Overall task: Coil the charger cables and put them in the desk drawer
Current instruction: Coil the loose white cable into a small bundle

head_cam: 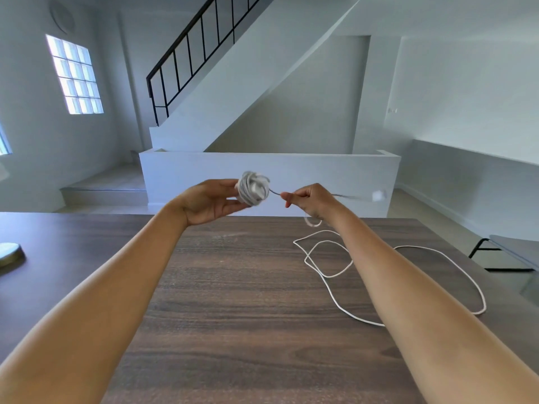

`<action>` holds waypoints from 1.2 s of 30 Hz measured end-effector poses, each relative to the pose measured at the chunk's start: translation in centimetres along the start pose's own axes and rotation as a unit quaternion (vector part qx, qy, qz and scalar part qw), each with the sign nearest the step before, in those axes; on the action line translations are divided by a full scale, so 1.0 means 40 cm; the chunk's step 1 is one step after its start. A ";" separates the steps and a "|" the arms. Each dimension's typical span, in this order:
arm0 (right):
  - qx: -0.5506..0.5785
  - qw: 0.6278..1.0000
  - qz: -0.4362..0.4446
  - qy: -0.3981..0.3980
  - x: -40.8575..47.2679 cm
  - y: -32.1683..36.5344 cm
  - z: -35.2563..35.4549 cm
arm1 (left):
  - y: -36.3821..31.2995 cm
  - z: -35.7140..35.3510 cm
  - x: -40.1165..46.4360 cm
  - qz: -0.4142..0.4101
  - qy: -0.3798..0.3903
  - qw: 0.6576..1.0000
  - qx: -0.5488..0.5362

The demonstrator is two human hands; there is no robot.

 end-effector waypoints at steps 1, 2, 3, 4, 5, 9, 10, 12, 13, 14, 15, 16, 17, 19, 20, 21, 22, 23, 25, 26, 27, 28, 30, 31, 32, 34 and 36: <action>0.005 1.000 -0.006 0.006 -0.002 -0.005 -0.013 | -0.008 0.008 0.007 -0.017 -0.035 0.998 -0.040; 0.003 1.000 -0.012 0.016 -0.007 -0.006 -0.028 | -0.014 0.013 0.015 -0.026 -0.070 0.994 -0.081; -0.001 0.999 -0.015 0.029 -0.013 -0.006 -0.043 | -0.016 0.015 0.024 -0.029 -0.108 0.986 -0.123; -0.008 0.999 -0.016 0.044 -0.020 -0.005 -0.061 | -0.014 0.015 0.030 -0.023 -0.145 0.976 -0.164; -0.012 0.998 -0.015 0.061 -0.029 -0.001 -0.078 | -0.010 0.017 0.035 -0.011 -0.178 0.965 -0.193; -0.014 0.994 -0.015 0.107 -0.060 0.014 -0.129 | -0.004 0.028 0.050 0.009 -0.246 0.949 -0.196; -0.022 0.993 -0.013 0.117 -0.067 0.020 -0.137 | -0.004 0.031 0.054 0.013 -0.259 0.949 -0.177; -0.046 0.988 -0.008 0.144 -0.081 0.038 -0.149 | -0.003 0.039 0.057 0.023 -0.308 0.945 -0.107; -0.061 0.985 -0.007 0.159 -0.086 0.048 -0.153 | 0.000 0.048 0.059 0.027 -0.344 0.937 -0.058; -0.075 0.982 -0.008 0.171 -0.089 0.058 -0.156 | 0.007 0.063 0.062 0.032 -0.376 0.926 -0.008; -0.086 0.980 -0.012 0.179 -0.091 0.067 -0.154 | 0.015 0.079 0.065 0.036 -0.399 0.916 0.036; -0.091 0.979 -0.018 0.183 -0.090 0.075 -0.150 | 0.021 0.093 0.068 0.038 -0.410 0.907 0.089; -0.094 0.978 -0.024 0.184 -0.089 0.082 -0.143 | 0.024 0.109 0.069 0.035 -0.415 0.894 0.162; -0.093 0.979 -0.032 0.180 -0.086 0.094 -0.124 | 0.020 0.128 0.066 0.034 -0.416 0.844 0.337; -0.089 0.980 -0.032 0.175 -0.083 0.098 -0.113 | 0.020 0.130 0.063 0.029 -0.409 0.820 0.398; -0.085 0.982 -0.027 0.169 -0.081 0.104 -0.100 | 0.023 0.134 0.060 0.022 -0.401 0.804 0.440; -0.084 0.983 -0.021 0.160 -0.077 0.110 -0.088 | 0.024 0.137 0.056 0.015 -0.392 0.787 0.476; -0.086 0.985 -0.013 0.148 -0.075 0.117 -0.075 | 0.026 0.140 0.054 0.010 -0.380 0.769 0.513; -0.089 0.989 -0.001 0.120 -0.069 0.130 -0.046 | 0.040 0.140 0.052 0.016 -0.333 0.749 0.573; -0.081 0.991 0.005 0.105 -0.064 0.137 -0.032 | 0.050 0.138 0.054 0.016 -0.302 0.746 0.593; -0.071 0.993 0.012 0.089 -0.057 0.144 -0.017 | 0.061 0.139 0.056 0.015 -0.275 0.745 0.608; -0.066 0.995 0.021 0.071 -0.048 0.151 -0.004 | 0.071 0.138 0.057 0.017 -0.250 0.745 0.618; -0.069 0.996 0.038 0.036 -0.030 0.161 0.019 | 0.083 0.123 0.053 0.026 -0.195 0.764 0.615; -0.068 0.997 0.042 0.020 -0.022 0.161 0.028 | 0.087 0.110 0.050 0.031 -0.163 0.779 0.604; -0.065 0.997 0.044 0.007 -0.013 0.159 0.037 | 0.089 0.094 0.046 0.041 -0.128 0.796 0.591; -0.056 0.997 0.044 -0.012 0.005 0.142 0.048 | 0.086 0.058 0.031 0.071 -0.069 0.826 0.554; -0.043 0.998 0.040 -0.028 0.024 0.117 0.051 | 0.077 0.019 0.018 0.088 -0.018 0.858 0.506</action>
Point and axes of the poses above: each hand's wrist, its own x-axis towards the middle knuckle, its own z-axis out of the back of the hand, y = z × x, the point moved 6 cm from there along x, towards the middle knuckle, and after that the axes turned 6 degrees about x, right-handed, at the moved point
